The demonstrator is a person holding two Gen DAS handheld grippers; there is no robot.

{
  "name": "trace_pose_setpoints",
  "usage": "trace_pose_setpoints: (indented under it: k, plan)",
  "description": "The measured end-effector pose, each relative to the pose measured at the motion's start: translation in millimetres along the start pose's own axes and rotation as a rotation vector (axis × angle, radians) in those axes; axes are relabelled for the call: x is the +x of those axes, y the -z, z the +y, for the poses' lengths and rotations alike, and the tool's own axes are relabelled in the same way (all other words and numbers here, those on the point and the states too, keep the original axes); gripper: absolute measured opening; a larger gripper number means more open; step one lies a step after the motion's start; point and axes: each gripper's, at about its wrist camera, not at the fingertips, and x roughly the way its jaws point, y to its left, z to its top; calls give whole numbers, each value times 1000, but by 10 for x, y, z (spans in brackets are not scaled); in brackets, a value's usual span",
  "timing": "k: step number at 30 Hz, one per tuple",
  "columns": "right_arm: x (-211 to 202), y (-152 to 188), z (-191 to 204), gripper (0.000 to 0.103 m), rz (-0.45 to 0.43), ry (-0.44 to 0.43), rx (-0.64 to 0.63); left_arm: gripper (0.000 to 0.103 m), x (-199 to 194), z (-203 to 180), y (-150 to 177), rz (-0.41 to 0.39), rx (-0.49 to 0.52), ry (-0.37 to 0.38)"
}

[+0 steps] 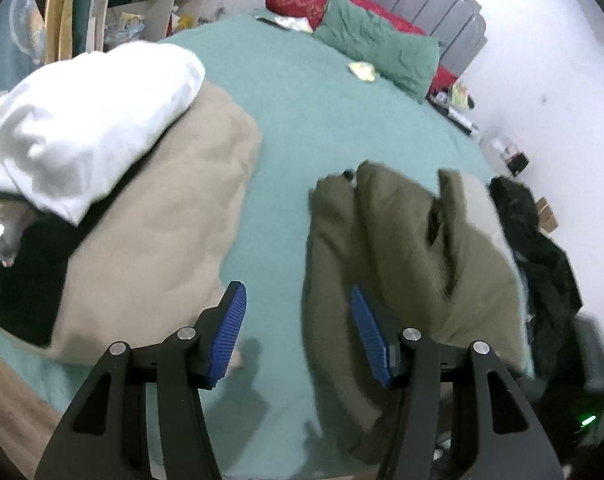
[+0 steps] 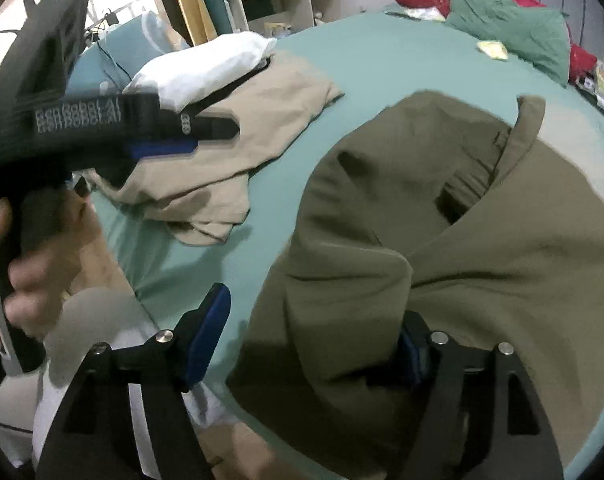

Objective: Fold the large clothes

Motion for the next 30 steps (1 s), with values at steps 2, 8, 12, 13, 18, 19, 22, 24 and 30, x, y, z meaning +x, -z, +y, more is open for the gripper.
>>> trace_pose_setpoints:
  k: [2,8,12,13,18,19,22,24,30]
  plan:
    - [-101,52,-63,76,-9,-27,29,58,-44,-129,-101,-21,8,50]
    - [-657,104,-25,85,-81,11,-16,58,25,-777,-286,4,129,148]
    - [-1074,217,-148,89,-152,10,41,58,159,-1234,-304,34,208,167]
    - [-1157,261,-201,90,-170,13,63,58,189,-1312,-305,43,219,173]
    - [-1522,513,-681,91,-237,86,178,58,585,-1712,-96,172,317,187]
    - [-1553,563,-808,91,-241,112,204,58,671,-1776,-23,200,342,178]
    - [-1575,717,-1227,91,-236,208,309,58,983,-1948,258,301,436,117]
    - [-1633,823,-1534,91,-250,239,393,58,1149,-1982,413,367,462,100]
    - [-1561,1008,-2021,91,-248,297,558,5,1006,-1958,392,321,436,152]
